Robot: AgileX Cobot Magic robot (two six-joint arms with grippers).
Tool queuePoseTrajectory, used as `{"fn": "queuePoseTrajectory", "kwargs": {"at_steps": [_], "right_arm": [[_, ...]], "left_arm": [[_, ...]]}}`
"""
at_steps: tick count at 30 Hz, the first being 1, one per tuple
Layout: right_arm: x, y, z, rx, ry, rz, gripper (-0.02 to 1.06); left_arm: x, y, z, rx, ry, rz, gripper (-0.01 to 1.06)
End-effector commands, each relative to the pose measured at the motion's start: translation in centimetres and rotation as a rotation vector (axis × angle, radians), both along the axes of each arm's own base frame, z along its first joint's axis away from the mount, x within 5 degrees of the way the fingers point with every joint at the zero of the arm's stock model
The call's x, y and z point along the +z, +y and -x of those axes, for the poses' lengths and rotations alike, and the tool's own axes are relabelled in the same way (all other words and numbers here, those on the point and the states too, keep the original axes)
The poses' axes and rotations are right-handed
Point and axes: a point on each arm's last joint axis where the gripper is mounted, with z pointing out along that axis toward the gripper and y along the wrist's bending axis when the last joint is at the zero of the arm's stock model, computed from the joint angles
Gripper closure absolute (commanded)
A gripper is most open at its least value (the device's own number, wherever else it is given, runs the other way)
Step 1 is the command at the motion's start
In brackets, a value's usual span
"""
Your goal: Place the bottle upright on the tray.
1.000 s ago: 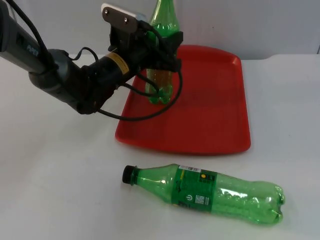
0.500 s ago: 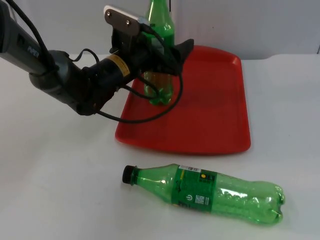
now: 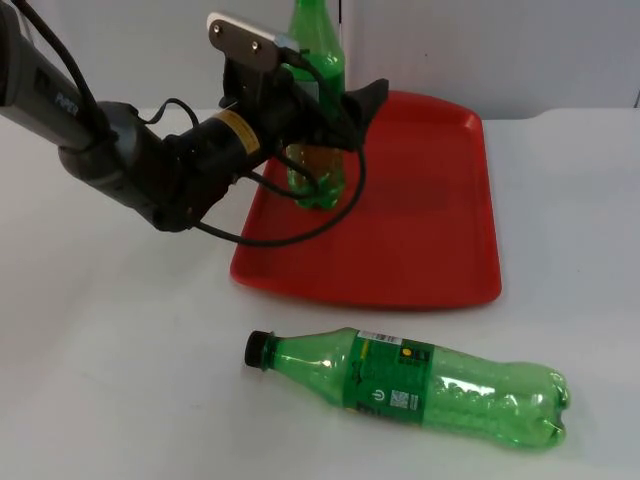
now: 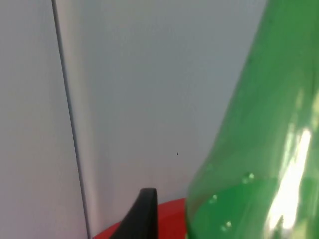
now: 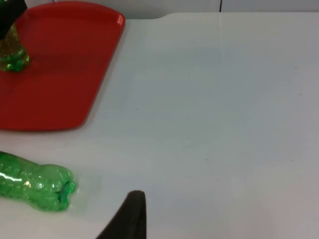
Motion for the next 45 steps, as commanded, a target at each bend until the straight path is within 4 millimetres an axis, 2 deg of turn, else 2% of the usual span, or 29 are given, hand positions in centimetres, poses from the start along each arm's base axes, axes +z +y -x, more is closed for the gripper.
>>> {"fn": "queuePoseTrajectory", "kwargs": {"at_steps": [1,8,10,17,22,30,34,40,45], "right_arm": [[0.0,0.0,0.0,-0.001,-0.006,0.000,-0.01],[0.0,0.0,0.0,-0.001,-0.006,0.000,-0.01],[0.0,0.0,0.0,-0.001,-0.006,0.000,-0.01],[0.0,0.0,0.0,-0.001,-0.006,0.000,-0.01],[0.0,0.0,0.0,-0.001,-0.006,0.000,-0.01],[0.0,0.0,0.0,-0.001,-0.006,0.000,-0.01],[0.0,0.0,0.0,-0.001,-0.006,0.000,-0.01],[0.0,0.0,0.0,-0.001,-0.006,0.000,-0.01],[0.0,0.0,0.0,-0.001,-0.006,0.000,-0.01]], "left_arm": [[0.1,-0.1,0.0,-0.010,-0.003,0.009,0.08],[0.1,-0.1,0.0,-0.009,-0.004,0.006,0.08],[0.1,0.0,0.0,-0.003,0.002,0.005,0.00],[-0.3,-0.1,0.0,-0.009,0.035,-0.042,0.00],[-0.2,-0.6,0.4,-0.077,0.055,-0.046,0.00],[0.1,1.2,0.7,-0.015,0.099,-0.048,0.00],[0.2,2.4,1.7,0.014,0.120,-0.076,0.00],[0.9,2.8,2.7,0.007,0.138,-0.078,0.00],[1.8,3.2,4.7,-0.017,0.168,-0.102,0.00]]}}
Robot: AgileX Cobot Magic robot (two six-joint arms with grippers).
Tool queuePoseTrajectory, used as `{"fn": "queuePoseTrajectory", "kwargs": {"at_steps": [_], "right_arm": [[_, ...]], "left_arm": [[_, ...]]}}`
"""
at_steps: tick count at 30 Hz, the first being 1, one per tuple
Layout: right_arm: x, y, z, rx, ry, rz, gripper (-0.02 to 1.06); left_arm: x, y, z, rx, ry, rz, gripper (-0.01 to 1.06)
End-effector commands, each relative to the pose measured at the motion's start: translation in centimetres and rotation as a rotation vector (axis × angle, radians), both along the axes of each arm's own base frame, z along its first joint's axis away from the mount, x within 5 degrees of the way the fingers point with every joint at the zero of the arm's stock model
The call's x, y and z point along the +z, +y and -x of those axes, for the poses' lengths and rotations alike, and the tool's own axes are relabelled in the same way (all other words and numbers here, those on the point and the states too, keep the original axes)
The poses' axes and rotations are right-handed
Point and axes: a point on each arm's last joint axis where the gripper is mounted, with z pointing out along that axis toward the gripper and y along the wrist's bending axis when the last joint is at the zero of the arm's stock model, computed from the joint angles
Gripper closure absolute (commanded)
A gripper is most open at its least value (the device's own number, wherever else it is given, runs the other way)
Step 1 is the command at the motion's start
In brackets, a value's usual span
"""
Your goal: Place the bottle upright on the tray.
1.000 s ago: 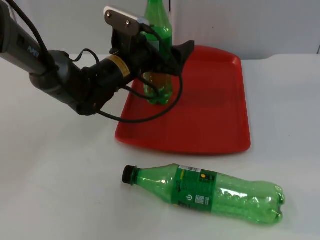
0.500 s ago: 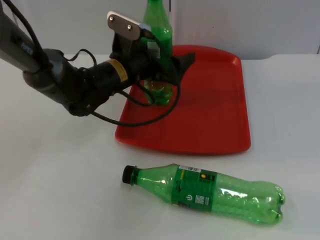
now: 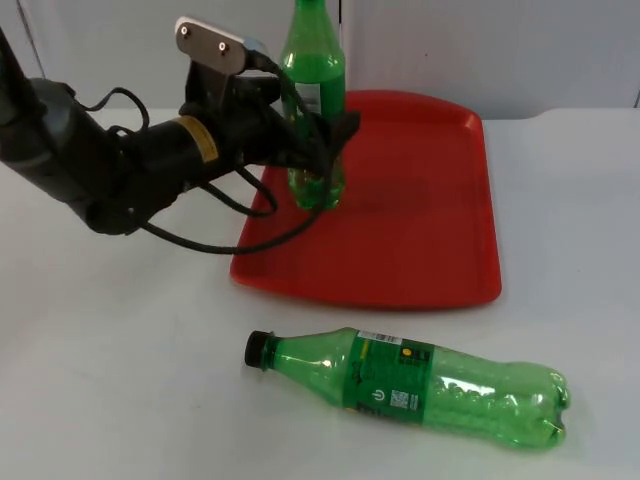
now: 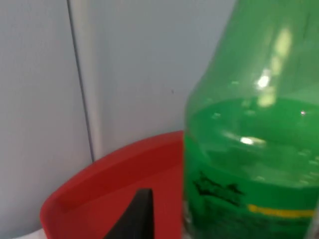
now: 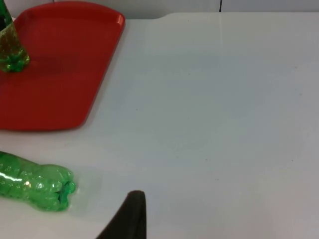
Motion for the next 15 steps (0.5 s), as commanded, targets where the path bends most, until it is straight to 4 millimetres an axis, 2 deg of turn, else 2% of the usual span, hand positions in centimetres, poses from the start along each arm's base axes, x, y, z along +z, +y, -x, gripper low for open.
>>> {"fn": "queuePoseTrajectory", "kwargs": {"at_steps": [1,12,15], "right_arm": [[0.0,0.0,0.0,-0.001,-0.006,0.000,-0.01],[0.0,0.0,0.0,-0.001,-0.006,0.000,-0.01],[0.0,0.0,0.0,-0.001,-0.006,0.000,-0.01]], "left_arm": [[1.1,0.3,1.2,-0.021,0.009,-0.005,0.00],[2.8,1.4,5.1,-0.017,0.067,-0.018,0.00],[4.7,2.0,6.5,0.006,0.070,-0.021,0.00]]}}
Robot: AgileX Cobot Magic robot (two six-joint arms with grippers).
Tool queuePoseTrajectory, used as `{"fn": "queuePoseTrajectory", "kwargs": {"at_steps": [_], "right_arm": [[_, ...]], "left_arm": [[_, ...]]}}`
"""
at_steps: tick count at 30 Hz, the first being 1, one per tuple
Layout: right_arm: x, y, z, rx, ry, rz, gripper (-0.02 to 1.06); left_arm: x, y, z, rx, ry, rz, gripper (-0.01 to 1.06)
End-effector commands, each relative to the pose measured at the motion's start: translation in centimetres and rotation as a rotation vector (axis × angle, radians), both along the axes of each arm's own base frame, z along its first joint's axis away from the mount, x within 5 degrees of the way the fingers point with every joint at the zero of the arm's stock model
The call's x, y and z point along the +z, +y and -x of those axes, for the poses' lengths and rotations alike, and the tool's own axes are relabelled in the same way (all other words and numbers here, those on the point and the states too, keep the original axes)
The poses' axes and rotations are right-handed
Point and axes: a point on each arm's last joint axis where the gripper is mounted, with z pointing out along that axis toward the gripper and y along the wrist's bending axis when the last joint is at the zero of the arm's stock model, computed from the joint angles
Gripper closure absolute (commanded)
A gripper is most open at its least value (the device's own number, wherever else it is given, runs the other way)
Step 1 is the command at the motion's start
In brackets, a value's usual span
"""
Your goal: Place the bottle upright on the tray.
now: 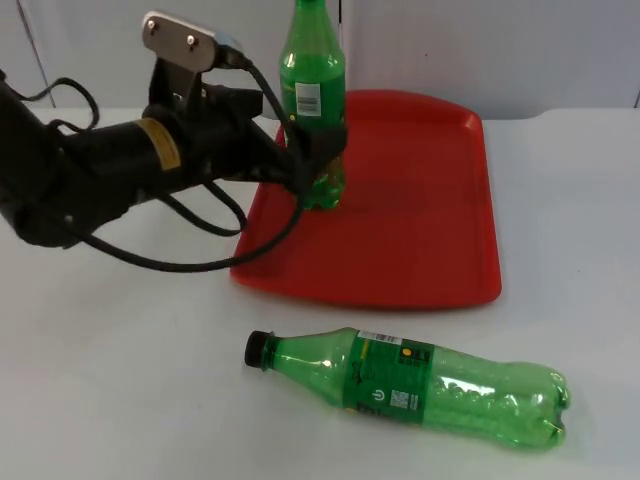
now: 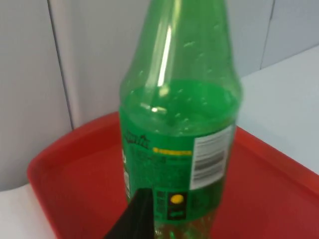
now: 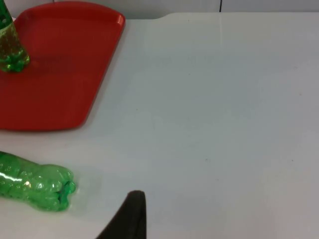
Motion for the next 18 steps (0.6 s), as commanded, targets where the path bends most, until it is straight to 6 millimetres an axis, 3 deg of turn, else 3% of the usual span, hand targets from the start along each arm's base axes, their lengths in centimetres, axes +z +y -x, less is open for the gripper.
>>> {"fn": "queuePoseTrajectory", "kwargs": {"at_steps": [1,6,10,11,12,16,18], "right_arm": [[0.0,0.0,0.0,-0.001,-0.006,0.000,-0.01],[0.0,0.0,0.0,-0.001,-0.006,0.000,-0.01],[0.0,0.0,0.0,-0.001,-0.006,0.000,-0.01],[0.0,0.0,0.0,-0.001,-0.006,0.000,-0.01],[0.0,0.0,0.0,-0.001,-0.006,0.000,-0.01],[0.0,0.0,0.0,-0.001,-0.006,0.000,-0.01],[0.0,0.0,0.0,-0.001,-0.006,0.000,-0.01]], "left_arm": [[2.2,0.9,1.2,0.048,0.011,0.002,0.00],[5.1,1.7,1.9,0.131,0.075,0.012,0.00],[9.9,3.1,3.3,0.241,0.136,-0.016,0.00],[9.9,3.1,3.3,0.241,0.136,-0.016,0.00],[11.9,3.6,4.1,0.273,0.126,-0.038,0.00],[16.5,5.2,6.6,0.359,0.113,-0.067,0.00],[17.3,5.6,7.3,0.381,0.119,-0.067,0.00]]}}
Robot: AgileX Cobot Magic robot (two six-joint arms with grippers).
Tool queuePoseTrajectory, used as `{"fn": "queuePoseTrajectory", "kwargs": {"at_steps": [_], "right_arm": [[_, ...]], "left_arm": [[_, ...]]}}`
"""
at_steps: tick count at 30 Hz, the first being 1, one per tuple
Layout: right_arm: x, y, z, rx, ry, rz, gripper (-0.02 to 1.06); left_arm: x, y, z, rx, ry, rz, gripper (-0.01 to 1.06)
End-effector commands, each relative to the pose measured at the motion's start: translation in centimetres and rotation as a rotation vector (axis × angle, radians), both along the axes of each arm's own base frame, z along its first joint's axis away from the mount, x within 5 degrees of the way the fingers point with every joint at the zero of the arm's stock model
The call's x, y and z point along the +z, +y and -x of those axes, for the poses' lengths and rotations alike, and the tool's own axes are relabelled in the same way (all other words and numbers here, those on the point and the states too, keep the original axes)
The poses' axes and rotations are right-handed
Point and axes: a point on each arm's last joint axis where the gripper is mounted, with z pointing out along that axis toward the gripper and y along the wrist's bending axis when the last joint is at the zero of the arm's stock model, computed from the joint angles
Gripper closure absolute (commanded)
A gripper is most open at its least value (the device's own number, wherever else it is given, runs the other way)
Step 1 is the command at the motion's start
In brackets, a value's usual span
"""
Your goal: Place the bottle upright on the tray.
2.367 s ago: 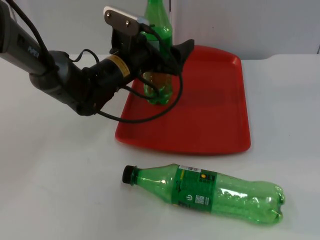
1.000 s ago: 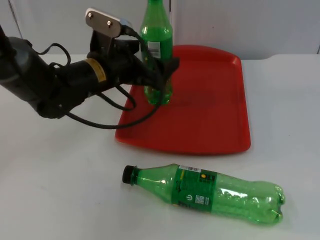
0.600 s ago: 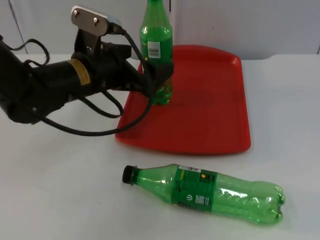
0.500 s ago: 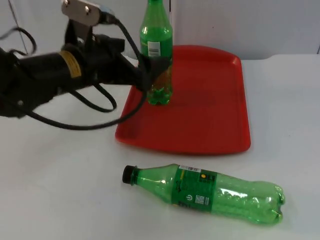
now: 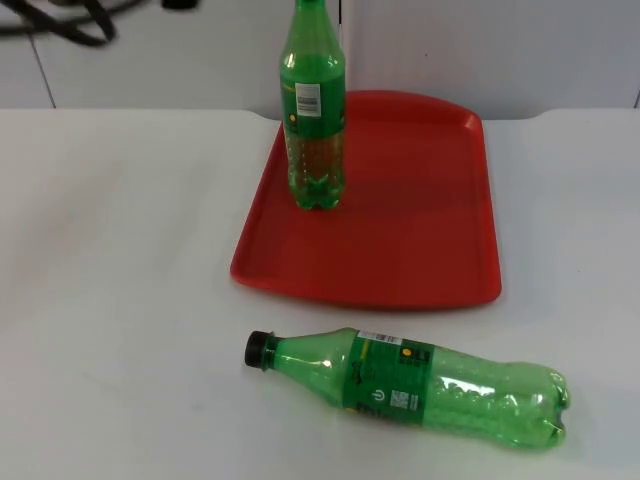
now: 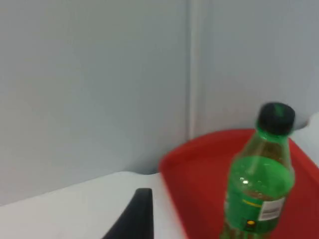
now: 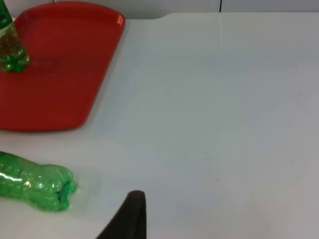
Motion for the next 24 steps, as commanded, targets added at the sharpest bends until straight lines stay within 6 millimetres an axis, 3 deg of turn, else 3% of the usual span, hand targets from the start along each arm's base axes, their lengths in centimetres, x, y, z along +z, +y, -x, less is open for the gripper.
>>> {"fn": "queuePoseTrajectory", "kwargs": {"at_steps": [1,3,9,12,18,24], "right_arm": [[0.0,0.0,0.0,-0.001,-0.006,0.000,-0.01],[0.0,0.0,0.0,-0.001,-0.006,0.000,-0.01],[0.0,0.0,0.0,-0.001,-0.006,0.000,-0.01],[0.0,0.0,0.0,-0.001,-0.006,0.000,-0.01],[0.0,0.0,0.0,-0.001,-0.006,0.000,-0.01],[0.0,0.0,0.0,-0.001,-0.006,0.000,-0.01]], "left_arm": [[1.6,1.0,1.5,0.063,0.027,0.004,0.00],[3.1,1.9,3.1,0.112,0.042,-0.020,0.00],[5.1,3.4,5.7,0.188,0.066,-0.049,0.00],[6.4,4.3,8.0,0.223,0.079,-0.099,0.00],[8.1,4.0,11.0,0.146,0.049,-0.147,0.00],[8.9,3.9,12.6,0.101,0.041,-0.102,0.00]]}}
